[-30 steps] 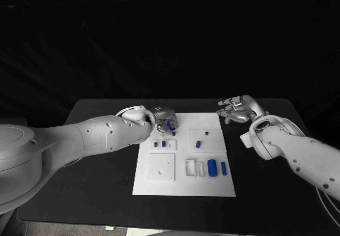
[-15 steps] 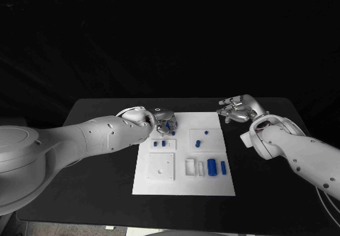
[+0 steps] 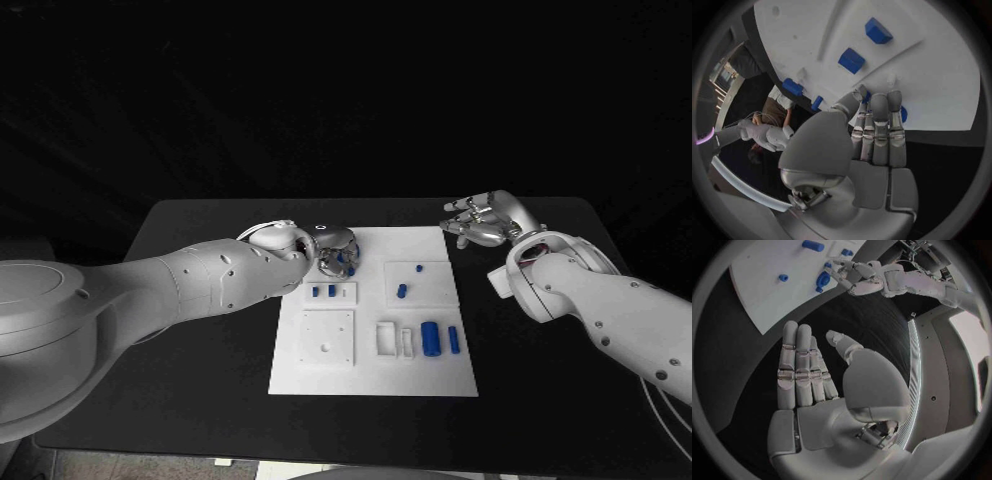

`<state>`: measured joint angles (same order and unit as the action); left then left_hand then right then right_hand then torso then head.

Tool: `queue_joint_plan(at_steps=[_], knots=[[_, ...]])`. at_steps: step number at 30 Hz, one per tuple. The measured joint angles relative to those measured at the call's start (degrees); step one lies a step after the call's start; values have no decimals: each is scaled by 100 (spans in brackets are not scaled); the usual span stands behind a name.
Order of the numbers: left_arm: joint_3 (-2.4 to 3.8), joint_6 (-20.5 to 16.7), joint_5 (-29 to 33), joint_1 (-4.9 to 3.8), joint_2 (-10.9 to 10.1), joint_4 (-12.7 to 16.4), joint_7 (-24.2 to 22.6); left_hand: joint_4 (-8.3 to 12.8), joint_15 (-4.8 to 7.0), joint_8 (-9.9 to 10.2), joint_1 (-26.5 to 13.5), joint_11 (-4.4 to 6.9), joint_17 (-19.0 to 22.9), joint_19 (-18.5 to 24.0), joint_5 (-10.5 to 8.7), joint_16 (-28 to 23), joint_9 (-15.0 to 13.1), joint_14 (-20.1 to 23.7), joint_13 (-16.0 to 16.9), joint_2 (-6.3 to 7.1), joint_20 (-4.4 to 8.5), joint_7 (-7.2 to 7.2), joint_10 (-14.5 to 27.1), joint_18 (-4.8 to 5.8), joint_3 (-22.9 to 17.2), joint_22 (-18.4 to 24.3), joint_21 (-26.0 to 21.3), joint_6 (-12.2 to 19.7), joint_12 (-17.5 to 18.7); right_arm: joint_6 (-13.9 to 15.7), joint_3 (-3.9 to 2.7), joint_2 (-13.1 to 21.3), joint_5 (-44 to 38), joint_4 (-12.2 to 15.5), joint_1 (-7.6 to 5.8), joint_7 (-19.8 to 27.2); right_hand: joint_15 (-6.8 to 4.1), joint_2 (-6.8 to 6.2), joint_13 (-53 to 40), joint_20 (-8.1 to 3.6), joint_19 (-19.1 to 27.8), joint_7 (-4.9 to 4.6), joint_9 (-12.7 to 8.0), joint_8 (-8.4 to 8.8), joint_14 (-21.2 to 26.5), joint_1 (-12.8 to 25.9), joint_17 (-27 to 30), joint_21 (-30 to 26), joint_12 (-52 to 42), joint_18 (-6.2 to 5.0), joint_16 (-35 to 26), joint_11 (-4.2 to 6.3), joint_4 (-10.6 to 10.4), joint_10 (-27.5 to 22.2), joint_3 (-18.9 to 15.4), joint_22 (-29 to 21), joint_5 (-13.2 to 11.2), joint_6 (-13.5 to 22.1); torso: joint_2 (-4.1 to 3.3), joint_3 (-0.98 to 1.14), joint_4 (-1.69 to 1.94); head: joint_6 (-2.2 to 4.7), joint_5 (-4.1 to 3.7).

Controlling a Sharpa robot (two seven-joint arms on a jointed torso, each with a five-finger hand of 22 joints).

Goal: Assemble the parts on the task board

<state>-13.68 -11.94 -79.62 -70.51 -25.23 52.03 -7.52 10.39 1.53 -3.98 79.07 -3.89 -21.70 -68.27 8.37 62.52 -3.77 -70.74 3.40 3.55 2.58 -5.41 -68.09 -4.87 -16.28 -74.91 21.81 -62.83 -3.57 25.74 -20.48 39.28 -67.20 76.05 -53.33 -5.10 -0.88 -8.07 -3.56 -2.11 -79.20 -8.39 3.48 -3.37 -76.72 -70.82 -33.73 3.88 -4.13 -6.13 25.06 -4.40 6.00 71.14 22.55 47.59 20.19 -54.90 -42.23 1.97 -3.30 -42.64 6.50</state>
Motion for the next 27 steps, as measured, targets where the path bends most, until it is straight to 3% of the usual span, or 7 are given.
queue_joint_plan(at_steps=[19, 24, 27], knots=[[3, 28, 108, 31, 54, -104, 1, -221, 0, 0, -57, 10, 11, -43, -107, 23, -1, 0, 1, 4, -42, -41, -12, -2, 127, 1, -53, 41, 0, 6, 0, 3, 2, 16, 0, -9, 0, 0, -1, -1, -1, 0, -1, 0, 0, 0, -1, 0, 0, 3, 0, 0, 0, 1, 0, 1, 0, 0, -4, -2, 2, -21, -18], [4, 31, 127, 32, 61, -117, 10, -300, -25, 0, -89, 23, 10, -87, -107, 89, -1, -25, 0, -36, -23, -53, -163, -2, 134, -2, -52, -116, 0, 6, 0, -1, 2, 14, 0, -10, 0, 0, -1, -1, -1, 0, -1, 0, 0, 0, -1, 0, 0, 4, 0, 0, 0, 1, 0, 1, 0, 0, -4, -2, 5, -31, -22], [4, 39, 146, 33, 64, -133, 18, -342, -1, 0, -46, 44, 10, -115, -138, 90, -1, -59, 0, -199, -11, -44, -221, -1, 101, -3, -52, -208, 0, 6, 0, -3, 2, 12, 0, -10, 0, 0, -1, -1, -1, 0, -1, 0, 0, 0, 8, 0, 0, 6, 0, -1, -20, 0, -20, -30, 0, 0, -4, -1, 7, -35, -23]])
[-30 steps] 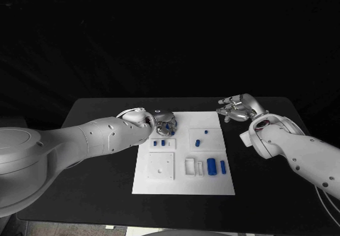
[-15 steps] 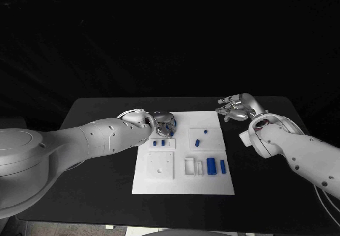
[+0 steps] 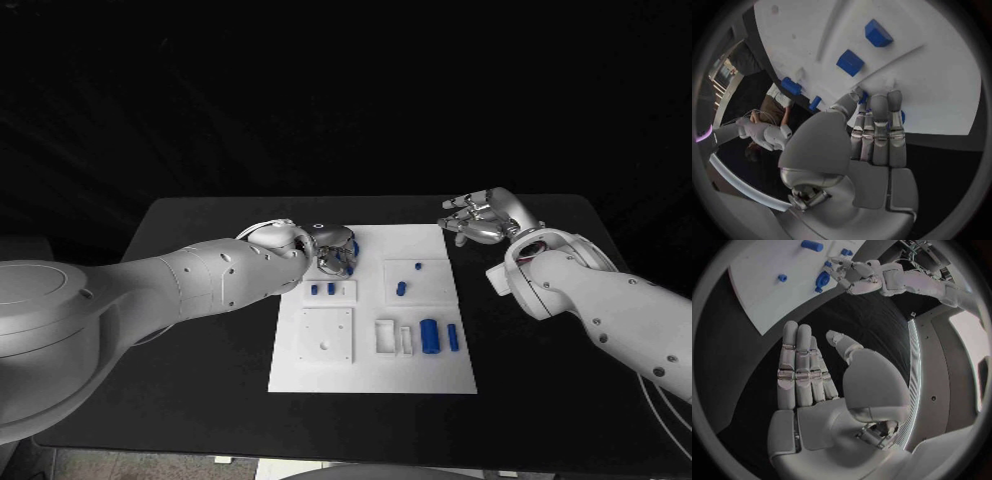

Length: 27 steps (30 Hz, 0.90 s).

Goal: Assemble the parts on the task board

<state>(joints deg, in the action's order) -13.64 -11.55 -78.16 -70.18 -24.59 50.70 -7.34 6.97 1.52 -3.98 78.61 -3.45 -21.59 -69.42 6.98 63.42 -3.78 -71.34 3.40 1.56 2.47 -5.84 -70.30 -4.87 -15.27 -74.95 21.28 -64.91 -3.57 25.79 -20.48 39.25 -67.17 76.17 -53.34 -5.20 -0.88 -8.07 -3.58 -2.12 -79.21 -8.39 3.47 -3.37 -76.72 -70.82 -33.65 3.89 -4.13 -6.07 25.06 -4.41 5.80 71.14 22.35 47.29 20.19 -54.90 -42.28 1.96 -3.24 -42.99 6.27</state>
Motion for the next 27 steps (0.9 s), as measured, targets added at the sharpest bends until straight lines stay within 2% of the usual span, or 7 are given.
queue_joint_plan(at_steps=[3, 9, 13, 18, 27], knots=[[1, 12, 31, 0, 3, -21, 7, -21, -12, 0, 87, 26, 0, -4, -195, 22, 0, -31, 0, -98, -4, -3, -35, -1, -21, 0, 0, -45, 0, 0, 0, 0, 0, -2, 0, 0, 0, 0, 0, 0, 0, 0, 0, 0, 0, 0, 8, 0, 0, 3, 0, -20, -5, -20, -5, -23, 0, 0, 1, 1, 0, -1, -3], [2, 33, 82, 1, 30, -80, 18, -21, 2, 3, 79, 47, 0, -41, -197, 22, 1, -126, 1, -117, 0, 13, -97, -1, -21, 1, 55, -130, 0, 0, 0, -1, 0, -2, 0, -2, 0, 0, 0, 0, 0, 0, 0, 0, 0, 0, 8, 0, 0, 29, 0, -20, -5, -20, -5, -23, 0, 0, 2, 1, -3, -2, -14], [16, 25, 111, 18, 68, -142, 24, -3, 3, 4, 70, 29, -13, -62, -197, 49, 2, -167, 6, -126, 20, 13, -118, 2, -3, 1, 98, -130, -3, -1, 0, -2, 1, 3, 0, -2, 0, 0, 0, 0, 0, 0, 0, 0, 0, 0, 7, 0, 0, 31, 0, -20, -5, -20, -5, -31, 0, 0, -2, 1, -10, -2, -21], [32, -25, 146, 47, 105, -212, 23, 32, 10, 4, 70, 57, -26, -61, -196, 71, 1, -175, 10, -126, 20, 13, -149, 1, -10, 2, 143, -130, -12, -1, 0, 1, 1, 15, 0, -3, 0, 0, -1, -1, 0, 0, 0, 0, 0, 0, 7, 0, 0, 32, 0, -20, -4, -20, -5, -31, 0, 0, -6, 1, -15, -3, -43], [35, -125, 221, 84, 115, -254, -26, 144, 12, 5, 109, 71, -36, -61, -196, 70, 9, -218, -2, -207, 20, 18, -180, 0, -123, 2, 278, -189, 8, -1, 0, 7, 1, 22, 0, -5, 0, 0, -1, 0, 0, 0, 0, 0, 0, 0, 7, 0, 0, 34, 0, -20, -4, -20, -5, -38, 0, 0, -3, 2, -3, -26, -76]])
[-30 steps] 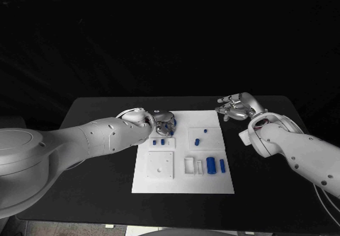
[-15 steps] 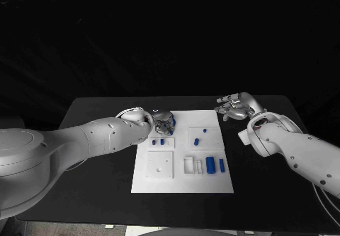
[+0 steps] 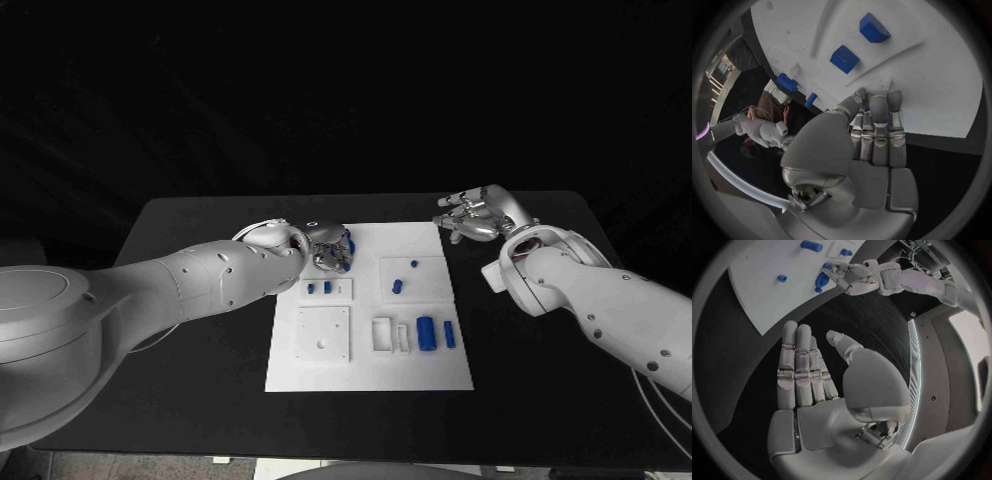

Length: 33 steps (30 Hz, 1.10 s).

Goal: Assemble the parts on the task board

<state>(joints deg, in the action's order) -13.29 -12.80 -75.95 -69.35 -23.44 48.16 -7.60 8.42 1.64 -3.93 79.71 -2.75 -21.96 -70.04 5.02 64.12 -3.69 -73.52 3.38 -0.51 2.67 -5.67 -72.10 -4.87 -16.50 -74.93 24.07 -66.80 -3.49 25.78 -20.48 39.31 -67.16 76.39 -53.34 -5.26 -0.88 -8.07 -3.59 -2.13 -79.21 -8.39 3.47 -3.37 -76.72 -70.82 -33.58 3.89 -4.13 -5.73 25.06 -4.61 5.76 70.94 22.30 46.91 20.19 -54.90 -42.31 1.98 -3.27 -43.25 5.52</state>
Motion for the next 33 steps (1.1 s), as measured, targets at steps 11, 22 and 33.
queue_joint_plan(at_steps=[11, 22, 33], knots=[[-12, -110, 159, 28, -92, 121, -28, 9, 10, 34, -26, -24, -12, 0, 58, 7, -7, -50, -18, -25, 0, 5, -14, 0, -9, 1, 66, -54, 35, 0, 0, 5, 0, -1, 0, -1, 0, 0, -1, 0, 0, 0, 0, 0, 0, 0, 7, 0, 0, 2, 0, 1, 0, 0, 0, -5, 23, 0, 9, -6, 7, 13, -3], [119, -192, 437, 63, -261, 295, -44, 9, 30, 45, -97, -11, -11, 1, 82, 22, -7, -70, -1, 0, 0, 5, -27, 0, -9, 1, 66, -54, 35, 1, 0, 26, 1, 1, 0, -1, 0, 0, -1, 0, 0, 0, 0, 0, 0, 0, 6, 0, 0, 4, 0, 1, 0, 1, 0, -5, 22, 0, 13, -9, 10, 46, 5], [353, -247, 607, -23, -482, 554, -67, 9, 29, 45, -102, -11, -10, 1, 81, 22, -5, -70, -1, 5, 0, 5, -27, 0, -9, 2, 65, -53, 35, 1, 0, 51, 1, 7, 0, -3, 0, 0, -1, 0, 0, 0, 0, 0, 0, 0, 12, 0, 0, 5, 0, 1, -16, 1, -16, -18, 23, 0, 13, -12, 14, 65, 25]])
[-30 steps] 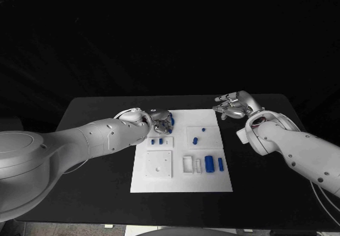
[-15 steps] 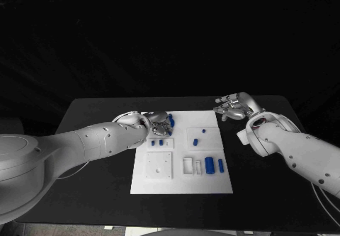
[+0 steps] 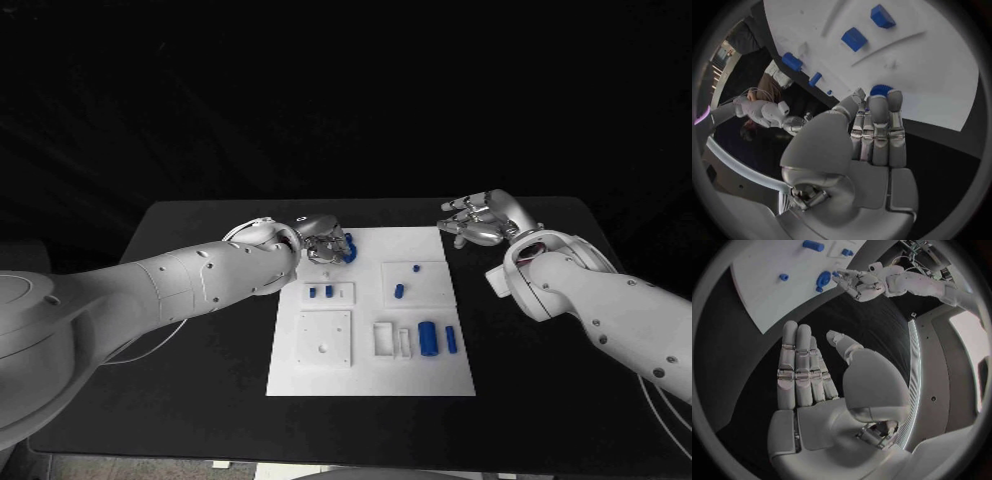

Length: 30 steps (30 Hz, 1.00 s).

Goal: Assemble the parts on the task board

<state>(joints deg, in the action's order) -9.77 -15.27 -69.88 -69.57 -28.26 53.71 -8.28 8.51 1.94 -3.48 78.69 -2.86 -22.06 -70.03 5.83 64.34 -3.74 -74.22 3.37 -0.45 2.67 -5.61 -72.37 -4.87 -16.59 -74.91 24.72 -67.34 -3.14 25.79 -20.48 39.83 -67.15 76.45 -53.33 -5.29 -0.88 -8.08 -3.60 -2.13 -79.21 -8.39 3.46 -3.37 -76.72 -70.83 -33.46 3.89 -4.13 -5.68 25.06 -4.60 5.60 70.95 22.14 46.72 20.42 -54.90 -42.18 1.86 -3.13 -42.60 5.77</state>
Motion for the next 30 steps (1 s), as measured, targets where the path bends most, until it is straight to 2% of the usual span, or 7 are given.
queue_joint_plan(at_steps=[9, 20, 30], knots=[[37, 96, 52, -199, -353, 322, 42, 0, 0, 0, 0, 0, 1, 0, -1, 0, 3, 0, 0, 0, 0, 0, 0, 0, 0, 0, 0, 1, 0, 0, 0, 28, 0, 2, 0, -3, 0, 0, 0, 0, 0, 0, 0, 0, 0, 0, 0, 0, 0, 1, 0, 0, 0, 0, 0, -9, 0, 0, 7, 2, 8, 7, 24], [29, 290, 66, -224, -632, 532, 138, 0, 0, 1, 0, 0, 1, 0, -1, 0, 7, 0, -1, 0, 0, 0, 0, 0, 0, -4, 0, 1, 0, 0, 0, 54, 1, 12, 0, -6, 0, 0, 0, 0, 0, 0, 0, 0, 0, 0, -1, 0, 0, 2, 0, 0, 0, 0, 0, -9, 0, 0, 2, -4, 13, 13, 69], [-15, 429, 63, -201, -701, 600, 196, 0, 0, 1, 0, 0, 2, 0, -1, -1, 2, 0, -1, 0, 0, 1, 0, 0, 0, -3, 0, 2, 0, 0, 0, 54, 1, 14, 0, -7, 0, 0, 0, 12, -13, 0, 0, 0, 0, 0, 5, 0, 0, 3, 0, 0, -17, 0, -17, -25, 27, 0, -1, -3, -1, 47, 120]])
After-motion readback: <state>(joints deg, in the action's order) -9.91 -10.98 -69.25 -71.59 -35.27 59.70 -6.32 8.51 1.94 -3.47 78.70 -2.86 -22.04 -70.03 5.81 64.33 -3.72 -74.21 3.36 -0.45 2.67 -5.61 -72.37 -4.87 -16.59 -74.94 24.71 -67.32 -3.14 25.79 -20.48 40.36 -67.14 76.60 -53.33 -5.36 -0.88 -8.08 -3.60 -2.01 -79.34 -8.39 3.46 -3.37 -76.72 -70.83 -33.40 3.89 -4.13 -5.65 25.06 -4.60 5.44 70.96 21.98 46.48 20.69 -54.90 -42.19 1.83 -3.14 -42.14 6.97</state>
